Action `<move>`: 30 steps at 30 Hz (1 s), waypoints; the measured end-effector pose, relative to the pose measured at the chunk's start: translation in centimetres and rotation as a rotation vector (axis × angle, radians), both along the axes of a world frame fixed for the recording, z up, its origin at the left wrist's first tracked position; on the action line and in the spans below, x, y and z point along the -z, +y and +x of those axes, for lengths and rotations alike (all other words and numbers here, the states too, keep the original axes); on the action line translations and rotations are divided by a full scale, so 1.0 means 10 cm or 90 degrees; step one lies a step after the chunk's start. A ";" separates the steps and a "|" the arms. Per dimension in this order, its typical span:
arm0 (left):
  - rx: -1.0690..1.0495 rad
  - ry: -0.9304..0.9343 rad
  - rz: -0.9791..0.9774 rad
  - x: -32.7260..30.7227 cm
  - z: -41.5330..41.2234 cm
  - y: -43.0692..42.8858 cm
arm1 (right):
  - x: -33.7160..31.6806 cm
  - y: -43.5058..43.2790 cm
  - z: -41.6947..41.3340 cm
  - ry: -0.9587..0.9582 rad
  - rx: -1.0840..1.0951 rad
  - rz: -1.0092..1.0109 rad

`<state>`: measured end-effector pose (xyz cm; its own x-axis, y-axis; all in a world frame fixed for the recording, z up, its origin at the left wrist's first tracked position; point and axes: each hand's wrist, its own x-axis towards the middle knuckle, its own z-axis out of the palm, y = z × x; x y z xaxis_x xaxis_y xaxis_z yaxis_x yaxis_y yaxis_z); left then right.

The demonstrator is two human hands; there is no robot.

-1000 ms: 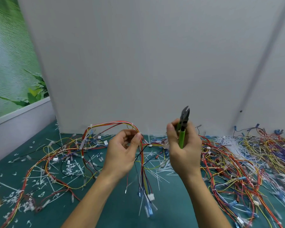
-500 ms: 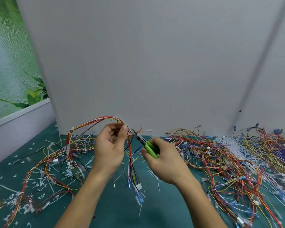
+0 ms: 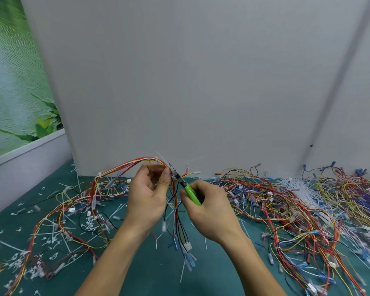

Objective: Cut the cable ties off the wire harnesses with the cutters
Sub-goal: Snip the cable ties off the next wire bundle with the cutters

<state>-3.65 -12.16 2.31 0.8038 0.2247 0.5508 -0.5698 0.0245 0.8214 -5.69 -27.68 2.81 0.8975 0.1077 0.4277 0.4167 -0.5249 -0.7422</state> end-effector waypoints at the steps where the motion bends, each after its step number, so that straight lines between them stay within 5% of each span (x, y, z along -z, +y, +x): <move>1: 0.009 0.001 -0.003 -0.01 -0.01 0.00 | 0.00 0.01 0.00 0.013 -0.006 0.010; 9: 0.041 0.025 -0.019 -0.04 -0.03 -0.01 | -0.03 -0.01 0.02 0.109 -0.071 0.092; 30: 0.020 0.065 0.084 0.01 -0.02 0.00 | -0.02 -0.04 -0.02 0.055 -0.011 -0.067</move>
<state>-3.82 -12.14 2.18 0.8624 0.1300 0.4892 -0.4840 -0.0708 0.8722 -5.91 -28.10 3.04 0.9279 0.1635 0.3350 0.3635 -0.5957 -0.7162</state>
